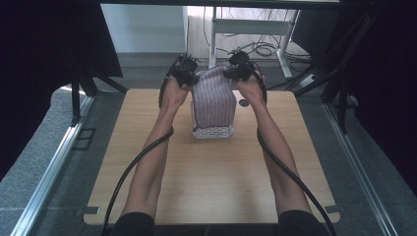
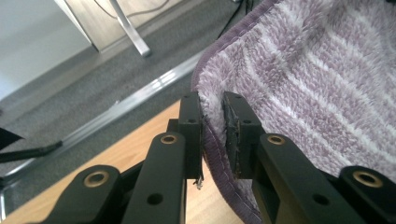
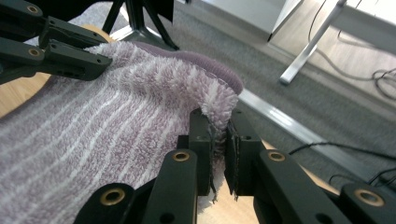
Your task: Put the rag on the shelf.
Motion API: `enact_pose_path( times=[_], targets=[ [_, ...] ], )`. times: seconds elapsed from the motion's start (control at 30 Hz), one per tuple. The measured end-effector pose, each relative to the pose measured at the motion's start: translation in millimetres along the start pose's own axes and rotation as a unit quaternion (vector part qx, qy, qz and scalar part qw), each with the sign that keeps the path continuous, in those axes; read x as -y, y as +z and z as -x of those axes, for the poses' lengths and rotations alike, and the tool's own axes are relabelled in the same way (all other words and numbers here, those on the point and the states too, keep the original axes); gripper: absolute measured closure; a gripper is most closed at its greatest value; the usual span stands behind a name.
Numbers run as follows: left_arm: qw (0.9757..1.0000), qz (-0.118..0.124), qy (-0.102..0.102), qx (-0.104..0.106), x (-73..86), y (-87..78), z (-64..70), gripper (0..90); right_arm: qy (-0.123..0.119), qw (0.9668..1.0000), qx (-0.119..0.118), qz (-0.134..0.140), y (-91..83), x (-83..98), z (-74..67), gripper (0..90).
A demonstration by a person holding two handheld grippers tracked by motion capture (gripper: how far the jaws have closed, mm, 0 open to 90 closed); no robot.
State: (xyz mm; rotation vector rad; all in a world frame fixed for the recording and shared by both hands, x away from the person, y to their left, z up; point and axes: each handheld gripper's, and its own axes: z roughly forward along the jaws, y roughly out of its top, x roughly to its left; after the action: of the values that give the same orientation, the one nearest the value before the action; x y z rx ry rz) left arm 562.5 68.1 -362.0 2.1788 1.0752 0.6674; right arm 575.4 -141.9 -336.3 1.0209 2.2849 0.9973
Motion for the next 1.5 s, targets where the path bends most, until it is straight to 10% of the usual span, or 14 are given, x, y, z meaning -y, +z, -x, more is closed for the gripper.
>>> enact_pose_path(
  times=[0.3, 0.67, 0.9, 1.5],
  targets=[
    [0.9997, -0.017, -0.006, 0.018, 18.2, 14.7, 0.8, 68.5, 0.034, 0.9989, -0.017, -0.027, 23.9, 24.0, 3.0, 76.9],
    [0.9981, 0.035, -0.044, 0.027, 20.1, -10.2, -4.7, 47.7, 0.061, 0.9975, -0.035, -0.011, 14.1, 32.1, 7.9, 58.8],
    [0.9919, 0.066, -0.072, 0.081, 23.3, -23.1, -2.8, 36.8, 0.06, 0.9964, -0.06, 0.007, 1.1, 34.3, 0.6, 48.7],
    [0.9823, 0.094, -0.063, 0.149, 38.2, -47.0, 13.1, 14.5, 0.039, 0.9946, -0.085, 0.046, -29.9, 53.0, -14.7, 21.4]
  ],
)
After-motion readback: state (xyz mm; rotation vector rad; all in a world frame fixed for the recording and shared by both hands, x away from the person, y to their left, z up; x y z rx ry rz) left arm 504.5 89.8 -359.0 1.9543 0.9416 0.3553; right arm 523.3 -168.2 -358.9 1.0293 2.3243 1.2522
